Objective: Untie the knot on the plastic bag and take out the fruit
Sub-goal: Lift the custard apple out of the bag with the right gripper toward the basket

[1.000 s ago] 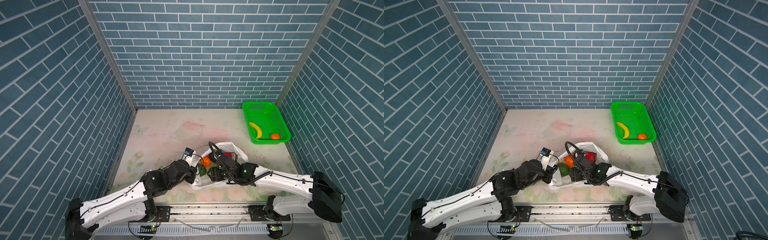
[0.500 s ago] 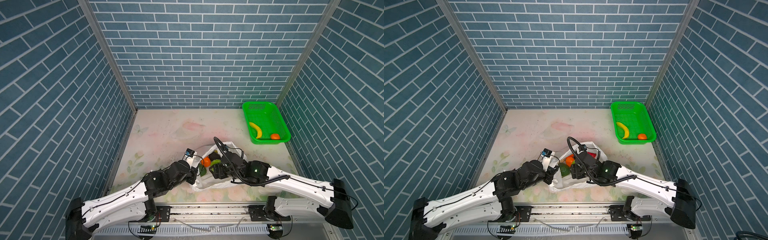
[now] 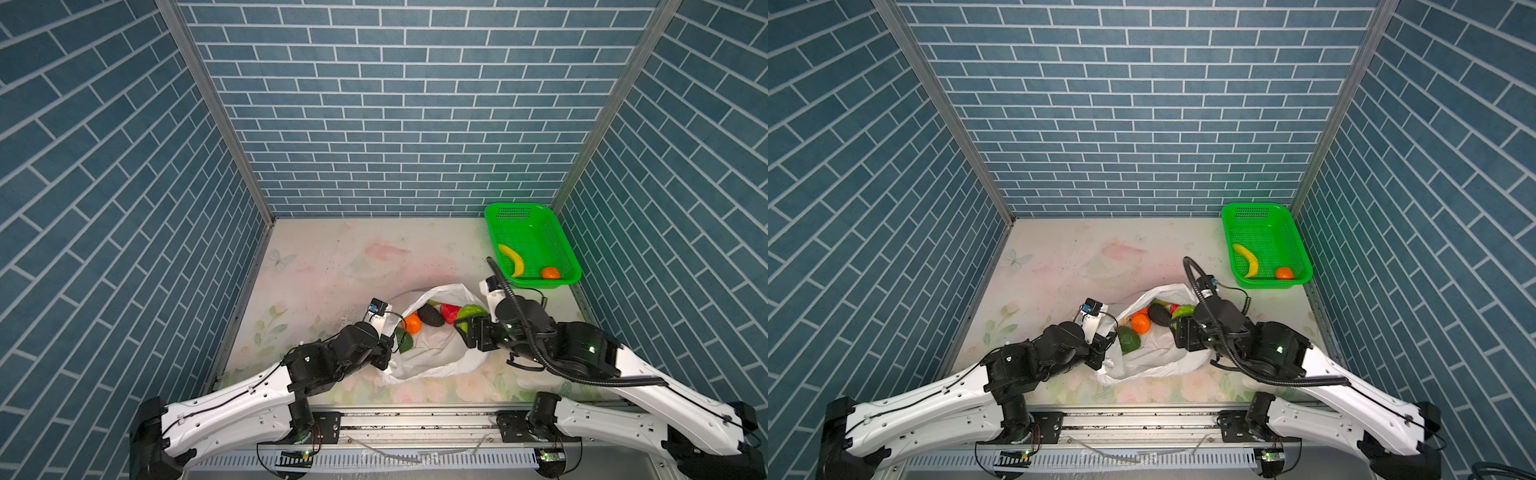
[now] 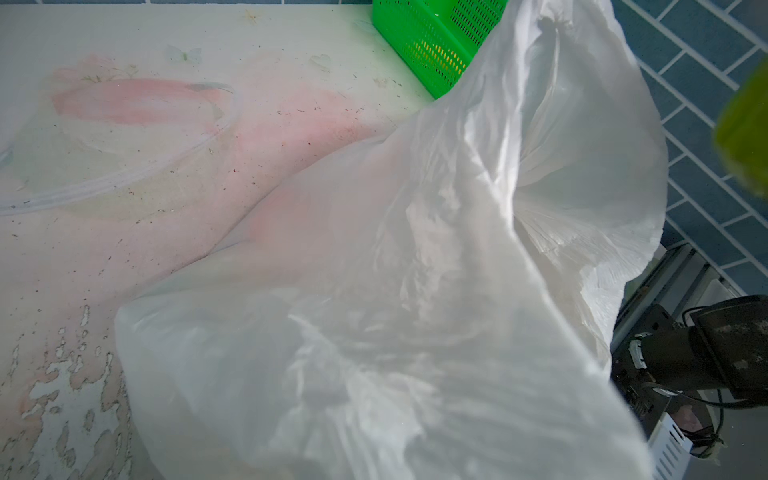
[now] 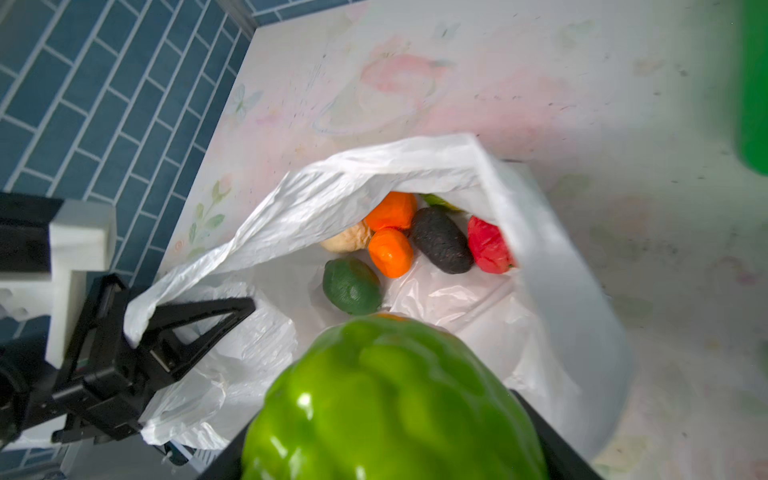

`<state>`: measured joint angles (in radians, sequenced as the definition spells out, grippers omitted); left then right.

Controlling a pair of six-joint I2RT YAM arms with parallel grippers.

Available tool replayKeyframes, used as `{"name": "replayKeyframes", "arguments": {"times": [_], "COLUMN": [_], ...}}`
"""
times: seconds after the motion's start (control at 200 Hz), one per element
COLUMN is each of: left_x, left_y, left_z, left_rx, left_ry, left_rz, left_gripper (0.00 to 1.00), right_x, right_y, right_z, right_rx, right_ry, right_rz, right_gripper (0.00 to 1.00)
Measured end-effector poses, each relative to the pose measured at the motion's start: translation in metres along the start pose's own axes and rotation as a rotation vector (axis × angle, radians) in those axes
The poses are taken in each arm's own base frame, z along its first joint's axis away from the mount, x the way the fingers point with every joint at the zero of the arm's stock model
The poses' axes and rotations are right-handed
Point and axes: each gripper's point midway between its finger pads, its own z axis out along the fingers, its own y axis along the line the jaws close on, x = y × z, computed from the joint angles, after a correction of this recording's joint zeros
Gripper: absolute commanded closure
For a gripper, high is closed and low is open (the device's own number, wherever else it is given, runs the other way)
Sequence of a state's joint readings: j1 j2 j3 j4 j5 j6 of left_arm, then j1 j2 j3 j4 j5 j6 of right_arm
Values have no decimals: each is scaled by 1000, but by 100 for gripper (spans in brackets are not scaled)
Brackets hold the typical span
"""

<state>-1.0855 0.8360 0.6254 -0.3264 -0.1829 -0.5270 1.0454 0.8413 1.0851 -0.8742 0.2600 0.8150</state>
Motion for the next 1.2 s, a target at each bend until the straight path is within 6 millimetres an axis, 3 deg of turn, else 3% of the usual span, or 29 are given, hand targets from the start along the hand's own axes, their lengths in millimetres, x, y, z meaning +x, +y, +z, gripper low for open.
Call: {"name": "replayKeyframes", "arguments": {"times": [0.175,0.36,0.705,0.88,1.06,1.2], "left_x": [0,0,1,10,16,16], "left_y": [0,0,0,4,7,7], "left_z": [0,0,0,1,2,3], "left_rx": [0,0,4,1,-2,-1], "left_ry": [0,1,3,15,19,18], "left_rz": [1,8,20,24,28,32], "left_gripper": [100,100,100,100,100,100], "right_x": [-35,-66,-122,-150,-163,-165], "right_y": [-54,-94,-188,-247,-300,-325], "right_z": [-21,-14,54,90,125,142], "right_rx": [167,314,456,519,558,577], "right_ry": [-96,-106,-67,-64,-26,2], "right_rz": [136,193,291,329,348,355], "right_gripper": [63,64,65,64,62,56]}}
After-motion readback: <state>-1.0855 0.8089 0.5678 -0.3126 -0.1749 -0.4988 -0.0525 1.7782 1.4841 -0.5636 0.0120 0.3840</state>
